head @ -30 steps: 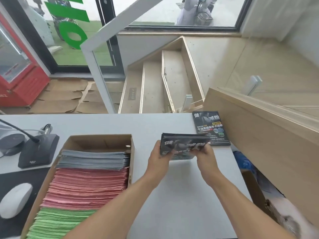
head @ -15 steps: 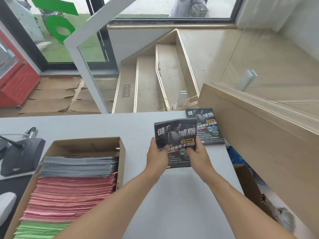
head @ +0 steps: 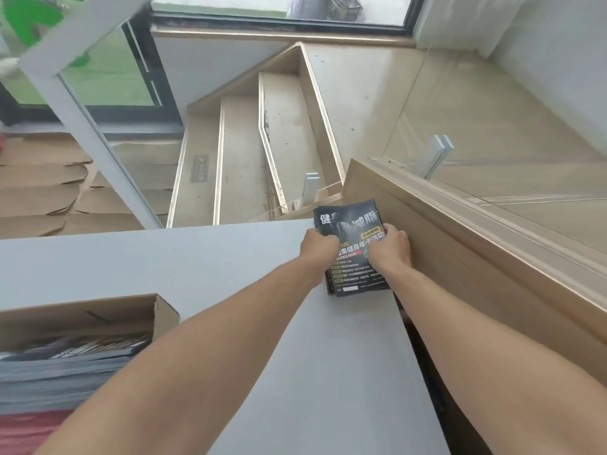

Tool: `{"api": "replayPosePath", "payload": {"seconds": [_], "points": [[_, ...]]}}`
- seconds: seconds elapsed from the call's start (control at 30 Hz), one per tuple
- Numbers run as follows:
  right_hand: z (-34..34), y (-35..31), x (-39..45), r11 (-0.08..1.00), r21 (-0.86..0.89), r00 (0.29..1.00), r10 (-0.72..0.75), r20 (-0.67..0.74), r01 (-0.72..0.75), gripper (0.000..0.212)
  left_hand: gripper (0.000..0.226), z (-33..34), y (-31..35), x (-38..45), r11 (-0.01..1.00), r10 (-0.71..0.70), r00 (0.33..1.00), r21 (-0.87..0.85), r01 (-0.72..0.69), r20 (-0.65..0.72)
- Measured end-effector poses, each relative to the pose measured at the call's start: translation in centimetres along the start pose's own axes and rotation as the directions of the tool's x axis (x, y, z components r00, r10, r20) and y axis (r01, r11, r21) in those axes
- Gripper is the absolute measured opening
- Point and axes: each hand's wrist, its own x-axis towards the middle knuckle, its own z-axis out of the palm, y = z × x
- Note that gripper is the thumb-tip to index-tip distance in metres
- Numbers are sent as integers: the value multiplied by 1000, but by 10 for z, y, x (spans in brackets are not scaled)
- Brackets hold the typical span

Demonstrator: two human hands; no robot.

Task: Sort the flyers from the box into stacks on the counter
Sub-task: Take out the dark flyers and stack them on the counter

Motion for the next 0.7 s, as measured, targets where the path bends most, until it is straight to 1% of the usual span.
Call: {"api": "replayPosePath", "payload": {"seconds": [0.07, 0.1, 0.17, 0.2, 0.27, 0.3, 0.33, 0.4, 0.43, 0.47, 0.5, 0.53, 0.63, 0.7], "points": [[2, 2, 8, 998, -66, 1000, 8, 29, -6, 32, 28, 3, 2, 6, 999, 30, 1000, 15, -30, 4], [4, 4, 11, 994, -108, 998, 19, 57, -13, 33, 24, 3, 0, 9, 998, 44, 999, 41, -44, 10], [9, 6, 15, 975, -217, 990, 67, 123, -39, 47, 17, 3, -7, 13, 988, 67, 997, 136, -70, 24], [12, 7, 15, 962, -270, 984, 91, 153, -47, 56, 24, 4, -12, 16, 978, 73, 997, 192, -78, 31], [15, 6, 15, 940, -341, 976, 101, 193, -30, 67, 48, 6, -24, 18, 924, 98, 995, 371, -94, 8], [16, 4, 16, 936, -353, 976, 67, 206, 10, 70, 65, 8, -32, 16, 869, 115, 993, 484, -99, -2], [17, 0, 19, 933, -354, 975, 14, 222, 67, 71, 87, 10, -40, 12, 809, 121, 993, 579, -100, 2], [19, -13, 29, 921, -345, 960, -86, 267, 179, 71, 134, 13, -58, 2, 692, 110, 993, 713, -110, 47], [20, -21, 36, 914, -345, 949, -111, 294, 214, 69, 146, 14, -66, -2, 636, 117, 991, 761, -129, 70], [22, -29, 44, 907, -349, 940, -119, 321, 234, 68, 151, 15, -74, -3, 588, 130, 988, 796, -145, 84], [25, -36, 51, 903, -356, 932, -111, 345, 240, 68, 151, 16, -79, -2, 557, 144, 986, 817, -151, 84], [27, -41, 59, 900, -367, 927, -94, 364, 235, 67, 148, 16, -81, 0, 549, 155, 985, 822, -150, 76], [31, -46, 77, 881, -418, 918, -43, 394, 221, 60, 132, 17, -81, 7, 597, 202, 978, 786, -162, 48], [35, -49, 83, 871, -433, 919, -52, 391, 233, 53, 116, 17, -81, 11, 626, 251, 968, 758, -183, 26]]}}
